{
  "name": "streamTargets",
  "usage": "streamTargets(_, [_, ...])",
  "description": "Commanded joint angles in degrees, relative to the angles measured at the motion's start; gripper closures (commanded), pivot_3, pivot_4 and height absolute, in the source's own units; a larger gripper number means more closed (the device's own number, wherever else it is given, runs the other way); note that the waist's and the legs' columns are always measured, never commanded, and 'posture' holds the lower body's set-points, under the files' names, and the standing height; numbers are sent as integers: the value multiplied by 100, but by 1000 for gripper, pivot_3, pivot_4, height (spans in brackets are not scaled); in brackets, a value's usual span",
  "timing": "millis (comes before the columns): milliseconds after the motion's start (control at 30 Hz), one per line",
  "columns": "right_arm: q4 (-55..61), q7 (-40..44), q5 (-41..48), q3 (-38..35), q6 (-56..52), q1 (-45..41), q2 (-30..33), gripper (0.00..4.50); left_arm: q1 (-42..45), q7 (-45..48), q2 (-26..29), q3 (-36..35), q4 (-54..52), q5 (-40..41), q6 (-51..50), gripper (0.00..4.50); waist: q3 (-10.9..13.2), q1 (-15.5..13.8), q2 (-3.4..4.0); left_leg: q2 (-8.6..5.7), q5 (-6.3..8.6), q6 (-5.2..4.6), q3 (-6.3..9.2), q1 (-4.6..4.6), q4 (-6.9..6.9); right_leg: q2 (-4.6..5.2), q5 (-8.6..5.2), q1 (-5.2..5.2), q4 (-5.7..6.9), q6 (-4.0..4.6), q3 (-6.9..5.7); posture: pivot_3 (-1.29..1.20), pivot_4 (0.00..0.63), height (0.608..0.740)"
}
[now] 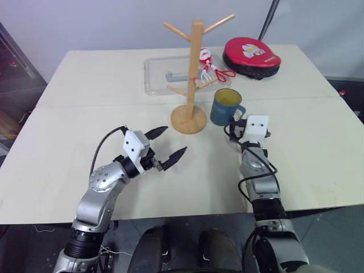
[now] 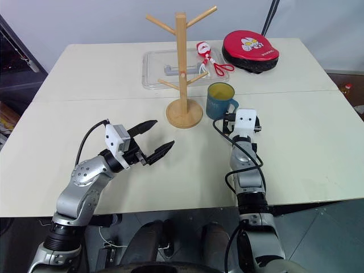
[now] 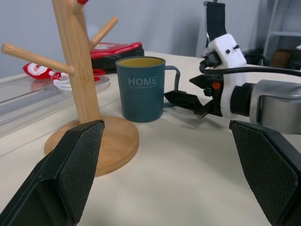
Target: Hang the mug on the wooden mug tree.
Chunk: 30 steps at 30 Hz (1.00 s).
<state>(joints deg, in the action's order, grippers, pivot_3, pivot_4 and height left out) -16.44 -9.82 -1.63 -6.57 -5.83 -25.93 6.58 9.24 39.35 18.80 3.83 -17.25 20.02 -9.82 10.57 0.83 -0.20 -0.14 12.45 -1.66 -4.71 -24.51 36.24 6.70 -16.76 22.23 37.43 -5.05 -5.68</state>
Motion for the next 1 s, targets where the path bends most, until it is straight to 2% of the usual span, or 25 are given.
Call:
streamTargets(33, [-92,-77,6,-92,111,-182,2,19,78,9,13,28,-202,61,7,0,0,0,0,0,0,1,0,0,0,0,0,0,0,0,0,0,150,739])
streamTargets(67, [-137,-79,29,-110,104,-207,-9,19,80,7,12,29,-204,62,5,0,0,0,0,0,-1,1,0,0,0,0,0,0,0,0,0,0,150,739])
streamTargets(167, [-233,-39,105,-146,133,-260,-38,858,75,1,13,25,-219,66,-3,0,0,1,0,0,-3,5,-1,0,0,0,0,0,0,0,1,0,150,739])
streamTargets(400, [-225,134,240,-112,264,-263,-87,4405,65,2,18,24,-230,71,-17,0,0,1,0,0,-2,2,-1,0,0,0,0,1,0,0,1,0,150,739])
streamTargets(633, [245,560,257,29,271,-85,28,4471,10,-9,16,10,-245,63,-18,0,1,0,1,0,1,-2,-2,0,-1,0,0,2,1,0,3,0,150,739])
streamTargets(800, [992,1275,56,340,118,243,575,4471,13,-58,64,-137,-185,65,16,0,1,-9,1,0,5,-9,-2,-1,0,2,0,2,1,0,3,0,150,739])
streamTargets(900, [2056,2671,12,639,391,550,1726,4471,57,-2,268,-437,-23,120,79,0,5,-24,8,0,6,-10,-2,-2,0,3,0,4,0,0,3,0,150,739])
streamTargets(1000, [2582,3489,-12,874,454,517,2495,4471,145,69,399,-595,126,195,115,0,7,2,8,0,8,-14,-2,-2,0,1,0,4,-5,-1,3,0,150,739])
